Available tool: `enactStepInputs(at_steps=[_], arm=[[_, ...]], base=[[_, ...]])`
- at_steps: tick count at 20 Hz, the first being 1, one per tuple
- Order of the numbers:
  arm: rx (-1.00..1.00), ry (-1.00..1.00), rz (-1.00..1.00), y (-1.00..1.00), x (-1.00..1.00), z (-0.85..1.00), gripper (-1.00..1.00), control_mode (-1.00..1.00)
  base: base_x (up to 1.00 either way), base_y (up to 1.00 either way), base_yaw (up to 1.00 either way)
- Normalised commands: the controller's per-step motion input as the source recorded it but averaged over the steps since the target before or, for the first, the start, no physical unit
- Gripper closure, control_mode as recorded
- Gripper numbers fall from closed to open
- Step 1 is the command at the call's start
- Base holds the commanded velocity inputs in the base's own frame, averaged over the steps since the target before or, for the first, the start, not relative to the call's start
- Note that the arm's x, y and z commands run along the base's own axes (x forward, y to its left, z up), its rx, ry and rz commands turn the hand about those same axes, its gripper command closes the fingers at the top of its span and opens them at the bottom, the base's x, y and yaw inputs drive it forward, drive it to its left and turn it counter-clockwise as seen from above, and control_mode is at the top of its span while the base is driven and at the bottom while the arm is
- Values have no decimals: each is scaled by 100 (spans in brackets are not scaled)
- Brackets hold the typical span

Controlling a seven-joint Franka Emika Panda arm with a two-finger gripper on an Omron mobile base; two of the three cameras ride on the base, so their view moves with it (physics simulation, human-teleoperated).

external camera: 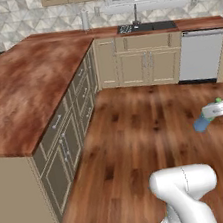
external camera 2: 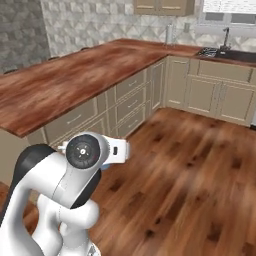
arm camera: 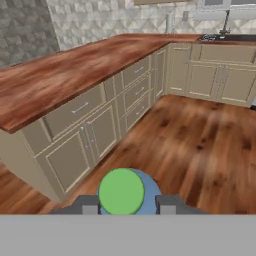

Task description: Move the drinks to the dining counter.

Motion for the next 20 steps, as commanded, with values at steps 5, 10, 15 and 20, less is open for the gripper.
enactStepInputs(at_steps=[5, 10, 15, 20], arm=[[0, 0, 0, 0, 0, 0, 100, 100], [0, 0, 0, 0, 0, 0, 100, 100], [0, 0, 0, 0, 0, 0, 100, 100], [0, 0, 0, 0, 0, 0, 100, 100]], base=[[54, 60, 8], [24, 73, 3], [0, 88, 0], [-1, 100, 0]])
